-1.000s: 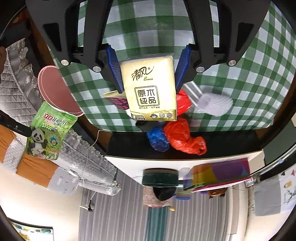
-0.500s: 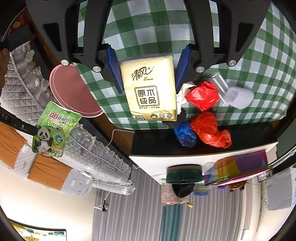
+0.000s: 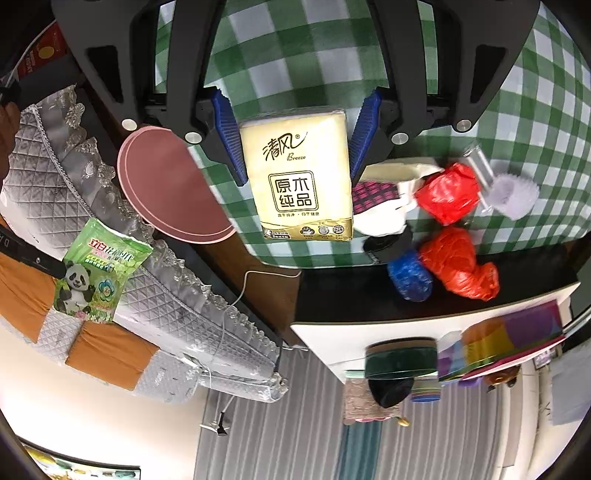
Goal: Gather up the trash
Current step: 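Lift and carry tissue pack and green snack bag over the pink bin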
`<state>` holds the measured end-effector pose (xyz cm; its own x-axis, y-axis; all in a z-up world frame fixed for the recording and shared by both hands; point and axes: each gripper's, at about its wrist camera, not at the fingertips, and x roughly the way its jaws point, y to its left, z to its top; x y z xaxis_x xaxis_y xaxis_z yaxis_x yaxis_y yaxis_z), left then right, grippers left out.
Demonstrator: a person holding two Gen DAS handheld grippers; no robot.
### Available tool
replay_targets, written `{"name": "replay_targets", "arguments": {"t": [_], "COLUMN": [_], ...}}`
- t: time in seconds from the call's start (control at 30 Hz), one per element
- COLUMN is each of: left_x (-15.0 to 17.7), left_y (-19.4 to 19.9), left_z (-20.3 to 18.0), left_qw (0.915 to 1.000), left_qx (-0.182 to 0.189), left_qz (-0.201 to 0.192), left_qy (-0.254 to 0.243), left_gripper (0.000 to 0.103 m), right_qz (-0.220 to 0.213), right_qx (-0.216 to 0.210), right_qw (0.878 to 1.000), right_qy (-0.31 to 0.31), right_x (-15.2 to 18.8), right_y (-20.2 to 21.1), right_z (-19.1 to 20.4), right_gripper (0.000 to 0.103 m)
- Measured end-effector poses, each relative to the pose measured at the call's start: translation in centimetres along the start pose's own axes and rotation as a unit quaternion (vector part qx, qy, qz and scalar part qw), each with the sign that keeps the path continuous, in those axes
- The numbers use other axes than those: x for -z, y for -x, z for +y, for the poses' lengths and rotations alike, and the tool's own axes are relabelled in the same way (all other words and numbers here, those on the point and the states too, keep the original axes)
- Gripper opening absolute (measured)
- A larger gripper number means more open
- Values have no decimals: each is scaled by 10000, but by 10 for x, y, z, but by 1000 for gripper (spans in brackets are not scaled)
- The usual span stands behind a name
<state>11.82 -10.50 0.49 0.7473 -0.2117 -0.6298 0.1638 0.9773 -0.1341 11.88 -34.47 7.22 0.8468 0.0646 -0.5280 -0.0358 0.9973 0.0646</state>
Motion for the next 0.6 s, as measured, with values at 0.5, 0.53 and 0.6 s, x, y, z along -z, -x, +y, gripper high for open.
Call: {"name": "replay_targets", "arguments": {"t": [0.5, 0.53, 0.6], "left_x": [-32, -34, -36], "left_y": [-40, -43, -49], "left_z": [-54, -56, -62], "left_qw": [9989, 9988, 9984], "left_qx": [356, 384, 435], "left_qz": [89, 99, 110], "left_qy": [-286, -304, -333], "left_gripper": [53, 53, 53], "right_qz": [-60, -54, -42], "right_qx": [335, 337, 340], "right_qw": [9994, 9994, 9994], "right_qy": [-13, -37, -84], "right_x": [-13, -14, -15], "right_y": [-9, -10, -13], "right_z": [-26, -28, -32], "right_gripper": [1, 0, 0]}}
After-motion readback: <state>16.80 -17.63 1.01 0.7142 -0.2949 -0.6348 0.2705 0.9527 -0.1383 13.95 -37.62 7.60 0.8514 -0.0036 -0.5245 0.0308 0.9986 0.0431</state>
